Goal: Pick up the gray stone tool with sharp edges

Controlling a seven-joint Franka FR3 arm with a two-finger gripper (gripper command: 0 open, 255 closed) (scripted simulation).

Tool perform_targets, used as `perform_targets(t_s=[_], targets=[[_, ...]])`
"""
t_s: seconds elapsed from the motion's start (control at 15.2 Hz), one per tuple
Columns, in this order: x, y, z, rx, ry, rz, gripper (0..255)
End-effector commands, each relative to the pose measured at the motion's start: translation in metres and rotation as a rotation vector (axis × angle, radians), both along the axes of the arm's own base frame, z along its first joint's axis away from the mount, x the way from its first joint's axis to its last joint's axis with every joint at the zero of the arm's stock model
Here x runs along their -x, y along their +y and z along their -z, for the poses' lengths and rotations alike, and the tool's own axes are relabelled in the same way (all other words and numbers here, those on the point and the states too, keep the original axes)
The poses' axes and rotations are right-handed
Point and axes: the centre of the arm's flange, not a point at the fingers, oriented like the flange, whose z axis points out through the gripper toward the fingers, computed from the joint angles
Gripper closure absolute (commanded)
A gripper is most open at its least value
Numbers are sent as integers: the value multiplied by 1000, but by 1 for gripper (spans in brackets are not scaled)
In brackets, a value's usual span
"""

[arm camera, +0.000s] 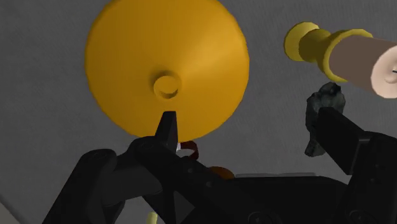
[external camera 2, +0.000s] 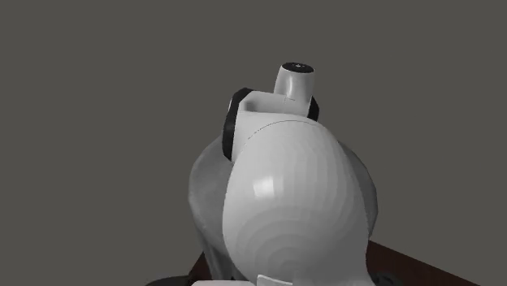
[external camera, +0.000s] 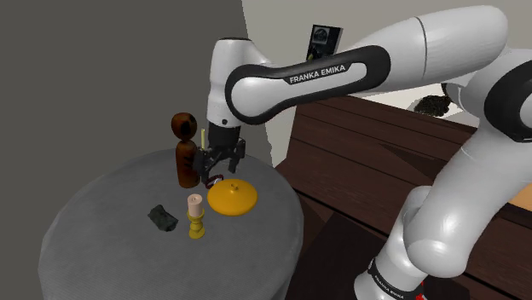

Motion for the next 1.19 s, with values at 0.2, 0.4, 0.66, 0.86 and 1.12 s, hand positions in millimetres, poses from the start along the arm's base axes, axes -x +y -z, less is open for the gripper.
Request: perform_targets(t_s=[0.2,0.4,0.66,0.86,1.12], targets=[[-33,52,26,13,-8,-14,0],[-53,83,42,21,-13,-23,0],[-79,125,64,32,-20,-35,0],[-87,138,77,36,-22,-39,0],[-87,138,98,36,-22,-39,0]])
